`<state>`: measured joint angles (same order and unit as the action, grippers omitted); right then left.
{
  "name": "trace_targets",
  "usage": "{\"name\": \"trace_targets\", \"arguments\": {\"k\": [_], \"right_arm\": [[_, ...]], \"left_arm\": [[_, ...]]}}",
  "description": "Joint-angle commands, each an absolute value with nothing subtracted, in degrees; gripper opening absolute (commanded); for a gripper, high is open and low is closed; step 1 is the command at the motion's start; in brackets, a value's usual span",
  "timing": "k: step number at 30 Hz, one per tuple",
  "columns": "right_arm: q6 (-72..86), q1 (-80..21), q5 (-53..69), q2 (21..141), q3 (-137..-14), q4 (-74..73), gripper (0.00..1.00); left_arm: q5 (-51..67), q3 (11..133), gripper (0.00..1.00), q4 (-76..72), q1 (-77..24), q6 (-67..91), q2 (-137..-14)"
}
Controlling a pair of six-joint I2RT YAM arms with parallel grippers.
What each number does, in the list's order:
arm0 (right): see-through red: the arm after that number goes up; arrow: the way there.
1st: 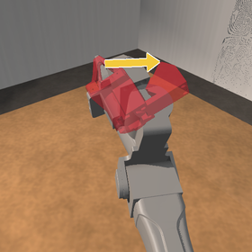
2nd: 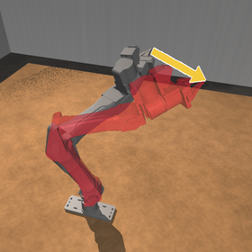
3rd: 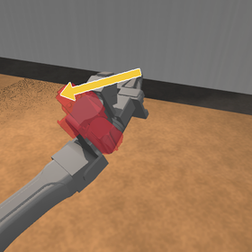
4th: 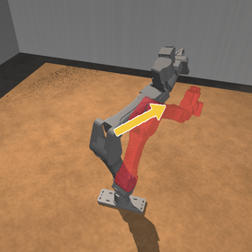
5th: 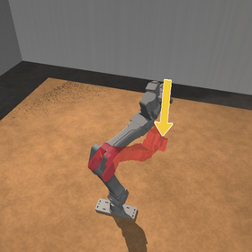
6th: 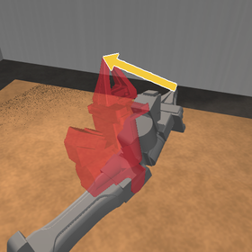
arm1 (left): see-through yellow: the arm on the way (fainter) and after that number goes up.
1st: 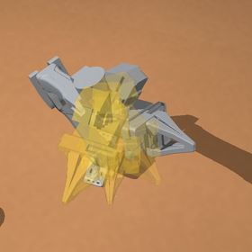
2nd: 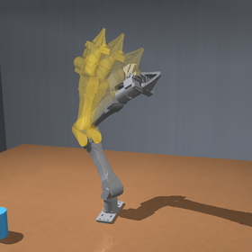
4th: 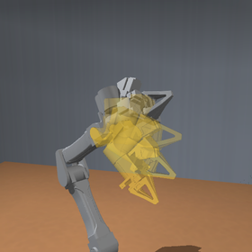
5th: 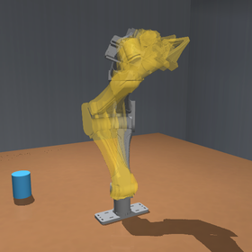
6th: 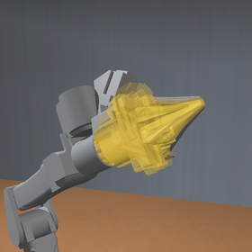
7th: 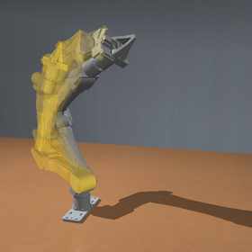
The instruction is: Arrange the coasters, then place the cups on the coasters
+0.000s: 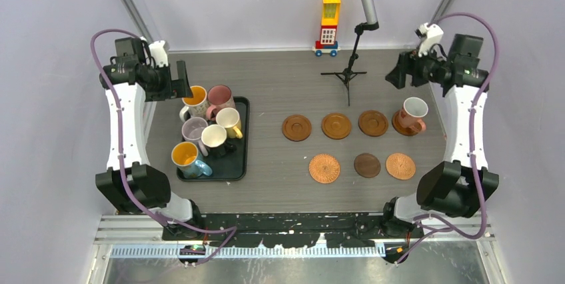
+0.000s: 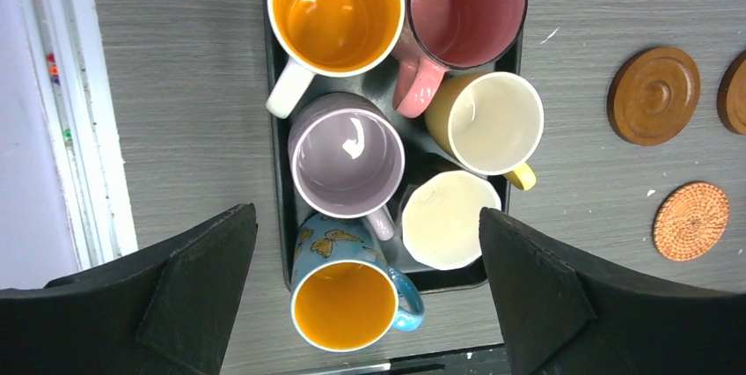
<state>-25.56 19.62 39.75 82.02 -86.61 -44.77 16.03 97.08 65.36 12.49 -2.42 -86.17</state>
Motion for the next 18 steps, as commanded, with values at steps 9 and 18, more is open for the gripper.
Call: {"name": "trace_targets", "arguments": {"k": [9, 18], "right_arm": [[-6.99, -18.16, 17.0, 99.82, -107.64, -46.22, 0.8], [-0.11, -41.17, 9.52, 111.06, -109.38, -41.33, 0.79]], "left_arm": [[10.29, 93.81, 1.0, 63.72, 12.32, -2.0, -81.82], [9.15, 91.58, 1.0, 62.42, 12.74, 1.44, -80.97]]}}
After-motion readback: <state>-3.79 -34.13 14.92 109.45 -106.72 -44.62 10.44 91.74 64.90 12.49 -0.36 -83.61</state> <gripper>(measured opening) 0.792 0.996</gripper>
